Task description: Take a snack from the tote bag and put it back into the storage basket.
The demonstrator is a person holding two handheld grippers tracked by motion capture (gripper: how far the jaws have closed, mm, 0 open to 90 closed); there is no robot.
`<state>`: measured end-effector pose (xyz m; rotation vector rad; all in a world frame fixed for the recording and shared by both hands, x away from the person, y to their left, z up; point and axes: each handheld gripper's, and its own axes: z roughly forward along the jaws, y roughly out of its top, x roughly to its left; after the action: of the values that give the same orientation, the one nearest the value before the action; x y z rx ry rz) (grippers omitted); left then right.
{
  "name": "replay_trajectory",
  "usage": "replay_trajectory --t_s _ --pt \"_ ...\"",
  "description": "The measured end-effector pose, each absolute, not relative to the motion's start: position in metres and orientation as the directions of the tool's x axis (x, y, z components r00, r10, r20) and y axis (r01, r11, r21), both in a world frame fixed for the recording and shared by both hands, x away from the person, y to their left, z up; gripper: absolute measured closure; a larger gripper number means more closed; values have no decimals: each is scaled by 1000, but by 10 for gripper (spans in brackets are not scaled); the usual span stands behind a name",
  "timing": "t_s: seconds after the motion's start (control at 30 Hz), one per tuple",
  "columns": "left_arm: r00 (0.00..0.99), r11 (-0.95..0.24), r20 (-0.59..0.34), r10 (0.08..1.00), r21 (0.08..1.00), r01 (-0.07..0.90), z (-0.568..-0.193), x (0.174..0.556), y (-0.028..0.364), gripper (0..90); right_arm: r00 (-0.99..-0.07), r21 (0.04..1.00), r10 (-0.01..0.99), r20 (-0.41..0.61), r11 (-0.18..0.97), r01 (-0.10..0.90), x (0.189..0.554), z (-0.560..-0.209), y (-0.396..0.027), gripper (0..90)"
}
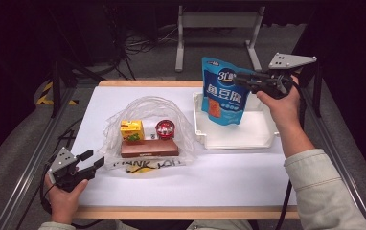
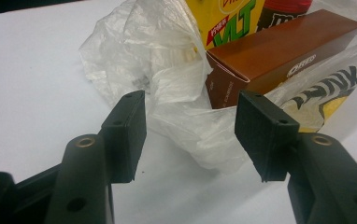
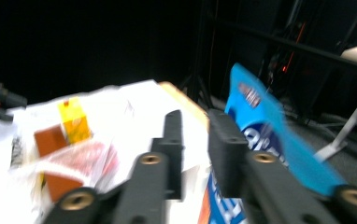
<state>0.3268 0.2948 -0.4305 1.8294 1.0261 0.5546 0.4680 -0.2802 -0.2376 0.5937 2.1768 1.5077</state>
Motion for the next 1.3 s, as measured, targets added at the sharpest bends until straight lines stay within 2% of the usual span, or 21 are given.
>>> replay_trajectory --t_s 0.1,0.63,1.3 --pt "546 -212 -54 836 886 412 -430 327 295 437 -833 933 547 -85 337 127 464 -245 -280 900" --pt "536 -200 -58 842 889 411 -430 325 297 437 -856 904 517 -6 369 217 463 -289 -296 900" --pt "541 -199 -67 838 887 417 -431 326 298 435 -810 832 584 58 420 362 484 -347 -310 900"
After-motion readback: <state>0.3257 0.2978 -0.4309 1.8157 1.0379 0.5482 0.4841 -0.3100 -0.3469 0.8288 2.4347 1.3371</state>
